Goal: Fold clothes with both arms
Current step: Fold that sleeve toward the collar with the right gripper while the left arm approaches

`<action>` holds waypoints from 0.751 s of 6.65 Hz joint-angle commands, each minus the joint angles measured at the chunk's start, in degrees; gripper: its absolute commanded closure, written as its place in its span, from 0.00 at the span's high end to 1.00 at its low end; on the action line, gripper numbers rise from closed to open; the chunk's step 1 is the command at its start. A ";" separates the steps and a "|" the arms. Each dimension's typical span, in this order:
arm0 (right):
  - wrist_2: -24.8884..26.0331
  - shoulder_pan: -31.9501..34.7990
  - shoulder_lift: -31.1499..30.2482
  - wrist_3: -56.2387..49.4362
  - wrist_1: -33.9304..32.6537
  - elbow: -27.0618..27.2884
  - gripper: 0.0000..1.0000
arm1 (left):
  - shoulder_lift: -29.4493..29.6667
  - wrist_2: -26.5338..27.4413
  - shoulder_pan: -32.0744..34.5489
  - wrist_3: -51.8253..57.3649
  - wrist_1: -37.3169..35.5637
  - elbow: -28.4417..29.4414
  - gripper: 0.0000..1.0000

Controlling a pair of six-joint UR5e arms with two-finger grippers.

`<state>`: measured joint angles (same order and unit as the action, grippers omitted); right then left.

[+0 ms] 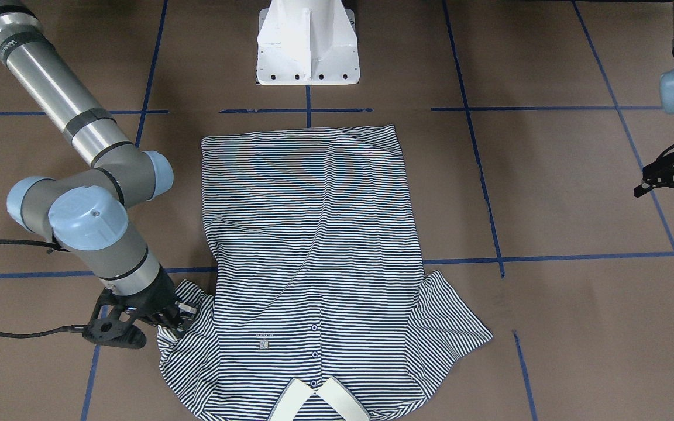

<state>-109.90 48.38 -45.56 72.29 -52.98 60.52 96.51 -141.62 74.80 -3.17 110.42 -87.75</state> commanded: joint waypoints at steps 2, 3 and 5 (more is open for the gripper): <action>7.03 -4.86 13.95 5.05 -0.37 -13.24 0.00 | -0.27 -3.05 0.00 -0.09 0.06 -0.58 1.00; 8.02 -4.87 15.75 5.05 -0.28 -15.76 0.00 | -0.27 -3.05 0.00 -0.09 0.06 -0.67 1.00; 13.72 -4.79 17.61 5.23 -0.19 -17.97 0.99 | 0.34 -3.05 -0.09 -0.09 0.06 -0.58 1.00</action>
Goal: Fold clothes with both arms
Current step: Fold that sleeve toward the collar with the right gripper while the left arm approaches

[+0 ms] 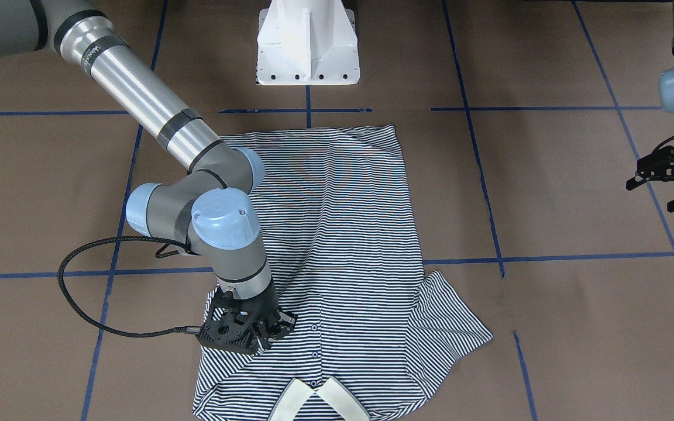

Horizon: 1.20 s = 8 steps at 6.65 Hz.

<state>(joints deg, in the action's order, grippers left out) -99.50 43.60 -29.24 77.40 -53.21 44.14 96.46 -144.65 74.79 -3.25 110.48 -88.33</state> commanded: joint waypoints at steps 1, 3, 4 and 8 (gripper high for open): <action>4.56 0.08 1.82 0.12 0.04 -1.52 1.00 | 2.57 0.07 -0.17 -0.70 -0.09 0.61 1.00; 2.83 0.52 0.86 0.21 0.30 2.06 1.00 | 10.28 1.73 -8.02 -15.65 0.61 1.58 1.00; 0.38 1.22 -2.54 0.38 0.13 7.22 1.00 | 16.24 5.48 -10.16 -22.52 0.61 4.89 1.00; -5.01 3.24 -24.94 0.56 0.65 35.17 1.00 | 29.73 24.25 -19.66 -46.47 16.06 25.27 0.97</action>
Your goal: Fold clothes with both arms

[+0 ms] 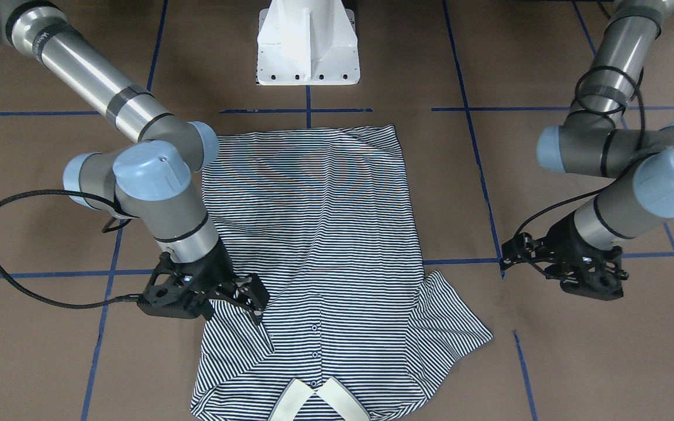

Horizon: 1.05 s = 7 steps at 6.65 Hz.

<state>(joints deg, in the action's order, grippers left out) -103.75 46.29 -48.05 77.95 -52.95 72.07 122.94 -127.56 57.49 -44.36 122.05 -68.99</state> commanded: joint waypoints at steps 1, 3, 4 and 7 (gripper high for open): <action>-0.75 0.55 -9.13 0.01 0.13 11.04 1.00 | 5.45 8.36 -2.73 -5.56 4.60 8.49 0.93; -0.75 0.20 -9.69 0.01 -0.31 11.87 1.00 | 10.11 13.28 -3.52 -5.83 4.68 13.77 0.81; -0.66 0.29 -9.78 0.01 -0.40 12.48 1.00 | 10.39 13.39 -4.65 -5.92 5.99 15.10 0.78; -0.75 0.03 -9.87 0.01 -0.40 12.57 1.00 | 10.39 15.13 -5.10 -6.00 8.02 17.39 0.61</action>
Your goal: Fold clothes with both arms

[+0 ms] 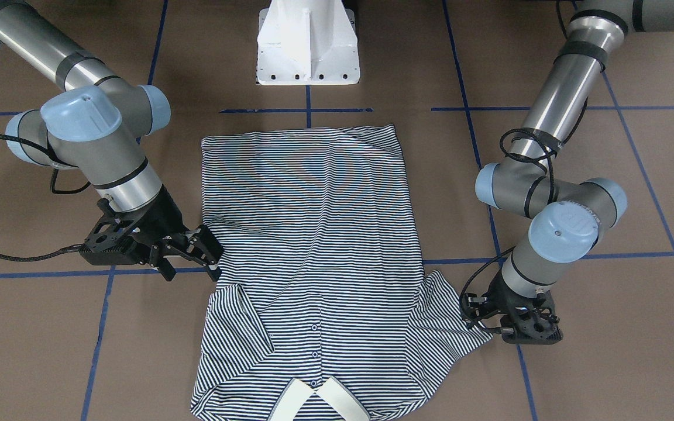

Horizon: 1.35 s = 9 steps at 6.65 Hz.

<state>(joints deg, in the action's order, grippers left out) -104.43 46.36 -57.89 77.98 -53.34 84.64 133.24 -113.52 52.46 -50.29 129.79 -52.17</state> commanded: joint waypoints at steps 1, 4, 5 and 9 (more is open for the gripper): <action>-0.07 -0.04 -0.03 -0.02 -0.01 0.00 1.00 | 1.05 1.10 -0.08 -2.68 0.29 0.57 0.29; 0.02 -0.04 -0.55 -0.11 0.08 -0.17 1.00 | 2.20 0.93 -0.17 -2.97 0.29 0.92 0.00; 0.02 -0.13 -0.55 -0.02 0.08 -0.17 1.00 | 2.63 0.67 -0.17 -3.32 0.20 0.84 0.00; 0.28 -0.57 -0.55 -0.02 0.08 -0.17 1.00 | 2.64 3.04 0.10 -3.23 2.82 2.67 0.70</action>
<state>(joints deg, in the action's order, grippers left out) -104.21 45.97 -58.45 77.96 -53.26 84.52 135.90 -110.95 52.52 -53.53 131.19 -50.59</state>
